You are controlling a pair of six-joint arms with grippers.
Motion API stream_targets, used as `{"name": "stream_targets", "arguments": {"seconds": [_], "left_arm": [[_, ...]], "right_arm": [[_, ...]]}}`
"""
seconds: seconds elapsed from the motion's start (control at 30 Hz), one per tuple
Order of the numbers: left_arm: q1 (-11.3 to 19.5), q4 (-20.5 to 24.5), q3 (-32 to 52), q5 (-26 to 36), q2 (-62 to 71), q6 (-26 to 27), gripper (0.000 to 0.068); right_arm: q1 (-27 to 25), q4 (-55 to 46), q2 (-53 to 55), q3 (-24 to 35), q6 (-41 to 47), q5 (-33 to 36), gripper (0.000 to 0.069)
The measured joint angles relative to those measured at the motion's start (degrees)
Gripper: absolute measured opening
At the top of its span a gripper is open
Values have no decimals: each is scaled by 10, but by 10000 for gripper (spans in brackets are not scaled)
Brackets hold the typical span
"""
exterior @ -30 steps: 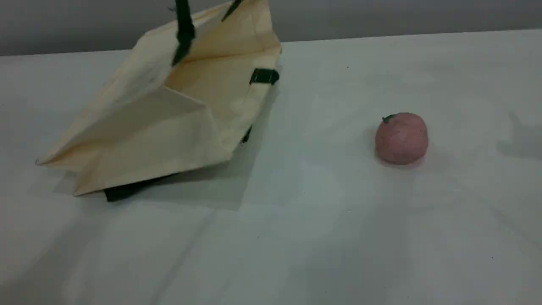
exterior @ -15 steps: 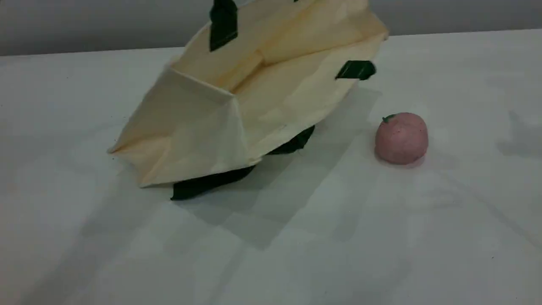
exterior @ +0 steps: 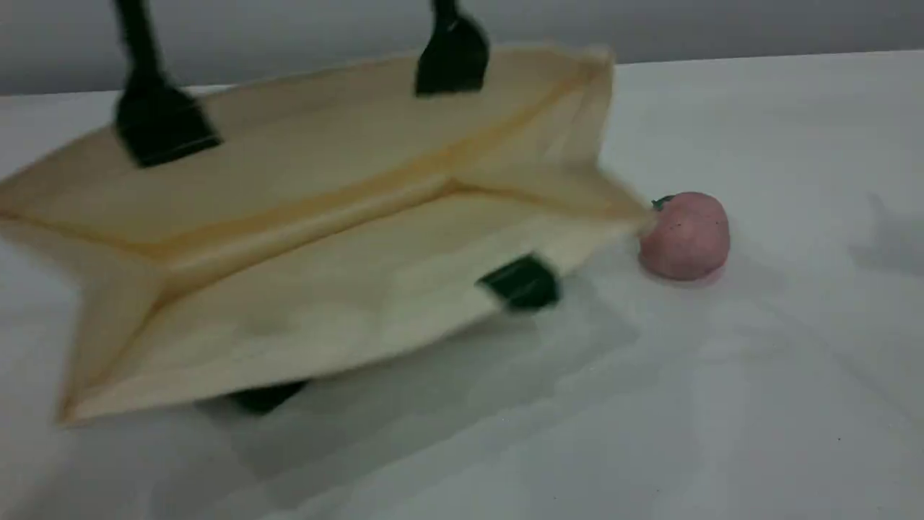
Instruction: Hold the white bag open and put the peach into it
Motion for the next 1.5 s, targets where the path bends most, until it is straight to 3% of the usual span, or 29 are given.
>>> {"name": "stream_targets", "arguments": {"seconds": [0.13,0.4,0.73,1.17,1.5], "left_arm": [[0,15,0,-2,2,-4,35],[1,18,0,-4,3,-23,35],[1,20,-1,-63,4,-36,35],[1,42,-1,-84,18,-56,35],[1,42,-1,-73,18,-56,35]], "right_arm": [[14,4,0,0,1,27,439],[103,4,0,0,2,55,439],[174,4,44,1,1,101,439],[250,4,178,1,1,84,439],[252,4,246,1,1,18,439]]}}
